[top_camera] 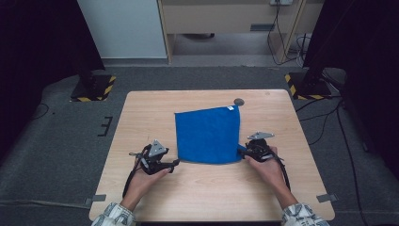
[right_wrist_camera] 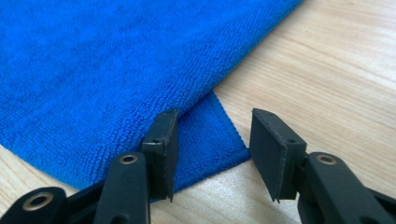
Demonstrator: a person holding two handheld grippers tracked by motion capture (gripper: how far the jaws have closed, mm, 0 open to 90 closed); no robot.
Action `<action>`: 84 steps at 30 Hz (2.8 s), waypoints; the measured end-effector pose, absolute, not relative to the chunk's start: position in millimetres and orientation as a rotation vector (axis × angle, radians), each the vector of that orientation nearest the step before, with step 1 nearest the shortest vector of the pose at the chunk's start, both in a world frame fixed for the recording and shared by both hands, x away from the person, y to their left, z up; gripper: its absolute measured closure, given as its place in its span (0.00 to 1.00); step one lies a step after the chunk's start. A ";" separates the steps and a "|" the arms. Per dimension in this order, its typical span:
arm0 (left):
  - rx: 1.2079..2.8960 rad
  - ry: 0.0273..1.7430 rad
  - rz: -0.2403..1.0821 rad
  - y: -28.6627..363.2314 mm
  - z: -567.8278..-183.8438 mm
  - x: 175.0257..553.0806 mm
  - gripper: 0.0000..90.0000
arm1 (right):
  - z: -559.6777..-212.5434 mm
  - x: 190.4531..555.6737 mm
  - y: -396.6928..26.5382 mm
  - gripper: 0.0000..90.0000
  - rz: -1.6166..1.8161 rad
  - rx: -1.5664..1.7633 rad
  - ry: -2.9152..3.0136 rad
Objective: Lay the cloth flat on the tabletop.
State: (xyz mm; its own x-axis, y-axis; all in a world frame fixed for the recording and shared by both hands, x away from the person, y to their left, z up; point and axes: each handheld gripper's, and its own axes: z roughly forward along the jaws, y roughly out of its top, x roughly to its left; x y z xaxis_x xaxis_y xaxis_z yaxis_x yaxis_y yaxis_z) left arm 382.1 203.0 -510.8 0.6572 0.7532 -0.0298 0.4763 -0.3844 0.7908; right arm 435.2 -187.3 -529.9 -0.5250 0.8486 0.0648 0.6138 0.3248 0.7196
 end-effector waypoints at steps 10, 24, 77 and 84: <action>2.090 0.950 0.393 193.3 -519.6 381.2 0.30 | -530.4 432.6 -185.9 0.79 0.989 1.268 2.270; 2.120 0.940 0.368 187.1 -525.3 384.3 0.44 | -522.5 420.0 -188.5 0.94 0.990 1.316 2.263; 2.138 0.925 0.391 190.1 -523.5 395.6 0.73 | -506.4 366.4 -139.5 0.65 1.165 1.048 2.371; 2.131 0.930 0.378 189.4 -521.5 398.2 0.81 | -517.6 364.6 -117.4 0.61 1.139 0.943 2.446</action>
State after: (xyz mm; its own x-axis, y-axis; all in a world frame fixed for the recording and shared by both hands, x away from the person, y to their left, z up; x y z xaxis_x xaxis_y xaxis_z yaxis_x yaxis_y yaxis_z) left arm 398.2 189.4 -521.5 0.6903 0.7229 -0.0312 0.4958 -0.4411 0.7481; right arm 364.6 -117.4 -517.6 -0.7469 0.6647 0.0186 0.4422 0.4756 0.7605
